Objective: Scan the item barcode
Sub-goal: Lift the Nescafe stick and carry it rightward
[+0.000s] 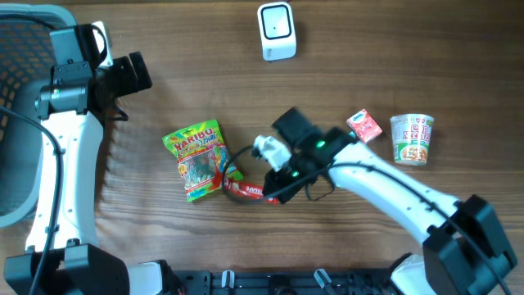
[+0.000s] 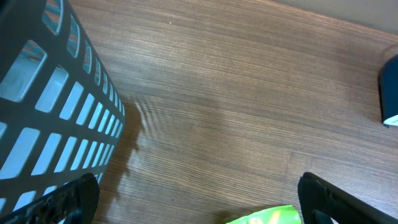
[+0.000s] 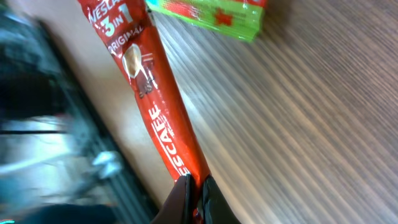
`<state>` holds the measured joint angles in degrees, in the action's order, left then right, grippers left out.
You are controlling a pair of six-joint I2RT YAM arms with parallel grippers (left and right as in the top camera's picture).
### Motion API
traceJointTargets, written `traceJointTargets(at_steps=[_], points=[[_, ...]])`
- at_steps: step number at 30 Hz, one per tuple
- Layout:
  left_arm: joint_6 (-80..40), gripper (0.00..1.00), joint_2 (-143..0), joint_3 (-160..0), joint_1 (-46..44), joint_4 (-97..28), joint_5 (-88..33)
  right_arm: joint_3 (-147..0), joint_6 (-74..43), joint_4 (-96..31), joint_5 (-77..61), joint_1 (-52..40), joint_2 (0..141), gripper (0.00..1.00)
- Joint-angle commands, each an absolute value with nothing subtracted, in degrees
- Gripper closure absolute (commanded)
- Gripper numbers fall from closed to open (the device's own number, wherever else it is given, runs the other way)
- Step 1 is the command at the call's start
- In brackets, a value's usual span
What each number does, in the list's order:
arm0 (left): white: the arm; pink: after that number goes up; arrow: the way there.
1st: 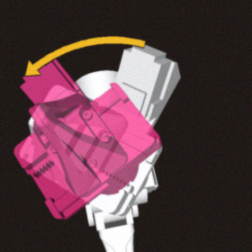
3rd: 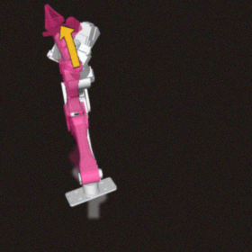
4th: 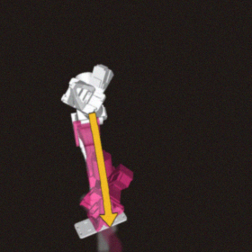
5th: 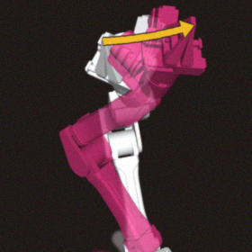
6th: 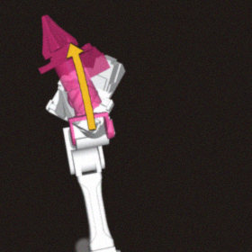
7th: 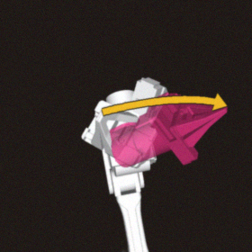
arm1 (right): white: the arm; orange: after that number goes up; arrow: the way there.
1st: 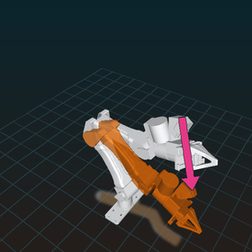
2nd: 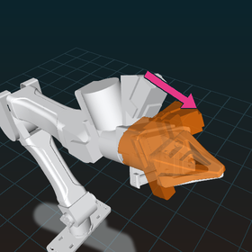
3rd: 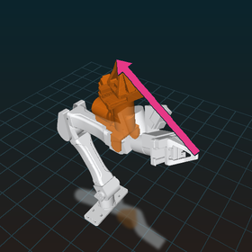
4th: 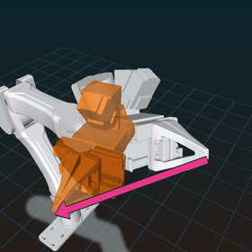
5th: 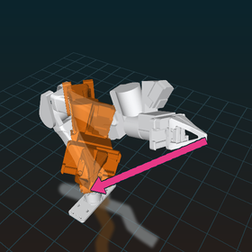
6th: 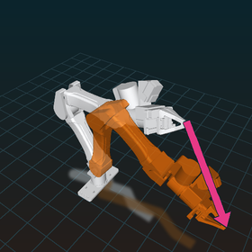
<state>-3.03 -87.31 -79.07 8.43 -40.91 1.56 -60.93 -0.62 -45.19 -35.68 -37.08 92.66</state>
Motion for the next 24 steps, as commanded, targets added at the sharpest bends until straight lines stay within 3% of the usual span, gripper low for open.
traceJointTargets(at_steps=[1,6,11,16,19,24], points=[[-2.1,0.00,-86.8,-79.5,8.9,-40.8,1.1,-61.8,-1.7,-47.1,-56.0,-28.1,93.3,0.96],[-2.1,0.00,-86.8,-79.5,8.9,-40.8,1.1,-60.1,-1.4,-48.6,-67.7,-21.6,94.3,0.96],[-2.1,0.00,-86.8,-79.5,8.9,-40.8,1.1,-60.1,-3.2,-39.9,-93.0,-19.7,94.3,0.96],[-2.1,0.00,-86.8,-79.5,8.9,-40.8,1.1,-60.0,-8.1,-33.2,-91.7,-19.6,94.3,0.96],[-2.1,0.00,-86.8,-79.5,8.9,-40.8,1.1,-59.9,-8.4,-33.4,-83.2,-19.6,94.3,0.96],[-2.1,0.00,-86.8,-79.5,8.9,-40.8,1.1,-59.7,-13.4,-29.8,-93.0,-19.6,94.2,0.96]])
